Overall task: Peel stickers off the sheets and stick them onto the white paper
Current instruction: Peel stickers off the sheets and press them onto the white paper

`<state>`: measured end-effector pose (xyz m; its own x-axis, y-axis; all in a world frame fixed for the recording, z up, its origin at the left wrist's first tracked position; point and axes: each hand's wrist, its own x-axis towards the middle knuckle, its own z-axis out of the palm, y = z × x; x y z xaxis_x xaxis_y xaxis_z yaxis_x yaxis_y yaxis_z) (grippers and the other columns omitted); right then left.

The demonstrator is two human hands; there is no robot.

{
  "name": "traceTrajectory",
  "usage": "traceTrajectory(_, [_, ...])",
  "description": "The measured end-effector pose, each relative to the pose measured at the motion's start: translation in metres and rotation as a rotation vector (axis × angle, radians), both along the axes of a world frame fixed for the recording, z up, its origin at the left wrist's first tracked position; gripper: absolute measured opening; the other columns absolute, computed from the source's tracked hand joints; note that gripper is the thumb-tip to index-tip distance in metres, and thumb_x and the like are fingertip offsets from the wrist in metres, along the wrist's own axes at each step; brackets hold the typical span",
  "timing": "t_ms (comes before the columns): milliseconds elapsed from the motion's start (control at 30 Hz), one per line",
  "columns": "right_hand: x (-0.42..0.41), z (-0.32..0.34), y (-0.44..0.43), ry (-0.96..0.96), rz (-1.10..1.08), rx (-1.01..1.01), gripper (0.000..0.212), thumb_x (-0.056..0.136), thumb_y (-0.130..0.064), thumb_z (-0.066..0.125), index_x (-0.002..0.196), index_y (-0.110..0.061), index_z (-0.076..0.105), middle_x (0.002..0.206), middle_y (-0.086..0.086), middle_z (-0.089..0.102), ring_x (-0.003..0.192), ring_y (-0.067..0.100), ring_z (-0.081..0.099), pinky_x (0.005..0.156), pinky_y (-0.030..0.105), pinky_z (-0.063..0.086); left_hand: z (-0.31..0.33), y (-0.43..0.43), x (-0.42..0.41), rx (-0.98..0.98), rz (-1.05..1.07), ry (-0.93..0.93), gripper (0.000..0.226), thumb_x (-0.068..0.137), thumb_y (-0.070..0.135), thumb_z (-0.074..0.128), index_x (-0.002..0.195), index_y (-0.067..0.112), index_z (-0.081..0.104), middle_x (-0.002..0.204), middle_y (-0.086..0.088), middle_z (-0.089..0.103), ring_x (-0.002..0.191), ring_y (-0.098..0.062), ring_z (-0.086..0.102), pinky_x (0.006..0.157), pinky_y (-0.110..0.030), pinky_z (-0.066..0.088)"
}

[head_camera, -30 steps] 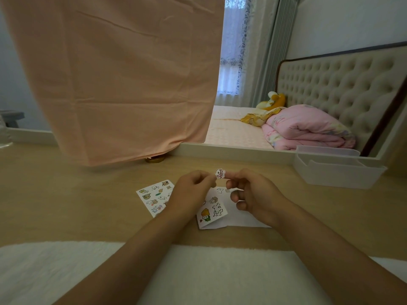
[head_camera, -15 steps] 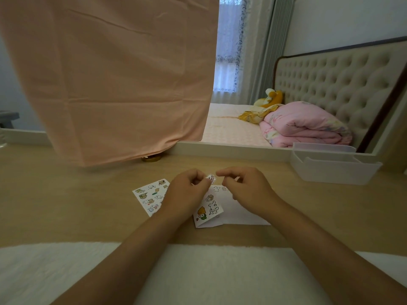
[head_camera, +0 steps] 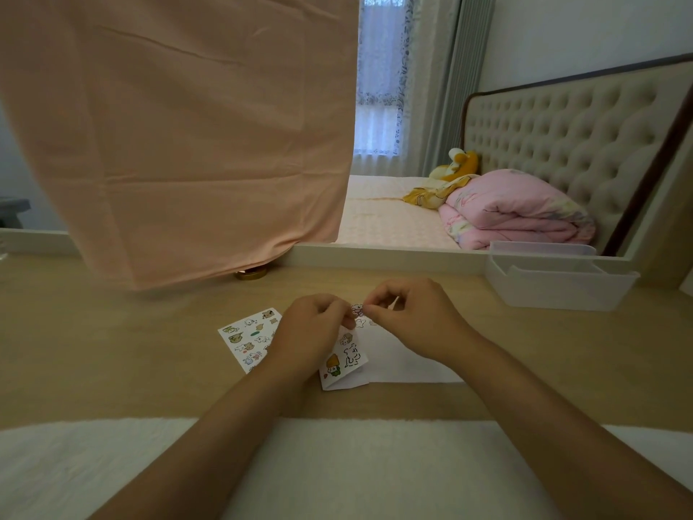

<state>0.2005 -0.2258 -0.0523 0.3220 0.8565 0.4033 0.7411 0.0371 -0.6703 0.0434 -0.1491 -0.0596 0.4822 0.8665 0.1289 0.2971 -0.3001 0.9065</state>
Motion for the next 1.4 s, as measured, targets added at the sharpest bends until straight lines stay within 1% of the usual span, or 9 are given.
traceTrajectory(100, [0.005, 0.001, -0.003, -0.093, -0.035, -0.019, 0.009, 0.084, -0.028, 0.075, 0.077, -0.034, 0.074, 0.075, -0.02, 0.068, 0.062, -0.003, 0.057, 0.063, 0.026, 0.051, 0.016, 0.0, 0.009, -0.357, -0.013, -0.02, 0.029, 0.097, 0.018, 0.049, 0.088, 0.013, 0.076, 0.081, 0.002, 0.078, 0.063, -0.015, 0.062, 0.053, -0.019, 0.045])
traceTrajectory(200, [0.013, 0.006, -0.007, -0.102, -0.055, -0.017, 0.01, 0.085, -0.027, 0.074, 0.078, -0.034, 0.074, 0.076, -0.02, 0.069, 0.063, -0.003, 0.058, 0.062, 0.025, 0.05, 0.031, -0.001, 0.018, -0.466, -0.066, 0.042, 0.035, 0.102, 0.018, 0.042, 0.101, 0.005, 0.074, 0.098, -0.006, 0.077, 0.059, -0.016, 0.057, 0.036, -0.012, 0.037])
traceTrajectory(400, [0.039, 0.022, -0.012, 0.174, -0.094, 0.001, 0.01, 0.086, -0.027, 0.077, 0.077, -0.027, 0.076, 0.072, -0.01, 0.068, 0.053, 0.001, 0.056, 0.054, 0.022, 0.05, 0.044, 0.011, 0.053, -0.43, -0.092, 0.086, 0.035, 0.101, 0.024, 0.042, 0.1, 0.012, 0.074, 0.092, 0.001, 0.079, 0.068, -0.016, 0.059, 0.056, -0.026, 0.036])
traceTrajectory(500, [0.062, 0.027, -0.017, 0.337, -0.176, -0.038, 0.012, 0.087, -0.025, 0.078, 0.083, -0.014, 0.076, 0.059, -0.012, 0.063, 0.05, 0.008, 0.054, 0.047, 0.014, 0.044, 0.035, 0.016, 0.073, -0.266, -0.047, 0.069, 0.022, 0.098, 0.022, 0.051, 0.102, 0.015, 0.072, 0.094, 0.003, 0.076, 0.07, -0.015, 0.062, 0.061, -0.027, 0.042])
traceTrajectory(600, [0.085, 0.014, -0.024, 0.46, -0.256, -0.211, 0.02, 0.084, -0.028, 0.081, 0.082, -0.008, 0.075, 0.064, -0.003, 0.062, 0.05, 0.012, 0.048, 0.043, 0.019, 0.034, 0.011, 0.016, 0.083, 0.125, -0.189, 0.189, 0.016, 0.096, 0.022, 0.059, 0.106, 0.026, 0.071, 0.099, 0.012, 0.068, 0.079, -0.009, 0.066, 0.066, -0.023, 0.048])
traceTrajectory(733, [0.099, 0.001, -0.031, 0.525, -0.318, -0.396, 0.023, 0.081, -0.027, 0.083, 0.071, -0.014, 0.067, 0.053, -0.002, 0.05, 0.046, 0.013, 0.038, 0.041, 0.018, 0.026, -0.018, 0.017, 0.093, 0.512, -0.41, 0.405, 0.024, 0.09, 0.028, 0.067, 0.113, 0.026, 0.07, 0.113, 0.01, 0.06, 0.111, -0.012, 0.054, 0.092, -0.029, 0.047])
traceTrajectory(833, [0.108, -0.001, -0.033, 0.533, -0.361, -0.433, 0.029, 0.078, -0.03, 0.084, 0.071, -0.012, 0.062, 0.053, 0.002, 0.041, 0.042, 0.013, 0.031, 0.042, 0.019, 0.023, -0.026, 0.017, 0.096, 0.588, -0.469, 0.461, 0.033, 0.089, 0.037, 0.065, 0.121, 0.028, 0.068, 0.119, 0.01, 0.057, 0.115, -0.011, 0.047, 0.096, -0.036, 0.047])
traceTrajectory(1167, [0.116, -0.014, -0.019, 0.443, -0.41, -0.493, 0.037, 0.078, -0.027, 0.083, 0.069, -0.014, 0.05, 0.052, 0.002, 0.037, 0.031, 0.011, 0.028, 0.037, 0.015, 0.021, -0.036, 0.012, 0.096, 0.738, -0.458, 0.46, 0.033, 0.093, 0.037, 0.057, 0.124, 0.029, 0.064, 0.122, 0.009, 0.055, 0.108, -0.013, 0.045, 0.09, -0.03, 0.041])
traceTrajectory(1400, [0.116, -0.022, -0.013, 0.367, -0.469, -0.483, 0.042, 0.073, -0.025, 0.085, 0.057, -0.015, 0.048, 0.053, 0.003, 0.043, 0.045, 0.018, 0.036, 0.048, 0.023, 0.027, -0.041, 0.013, 0.098, 0.759, -0.449, 0.436, 0.031, 0.092, 0.036, 0.056, 0.121, 0.027, 0.064, 0.119, 0.008, 0.056, 0.105, -0.014, 0.044, 0.09, -0.032, 0.042])
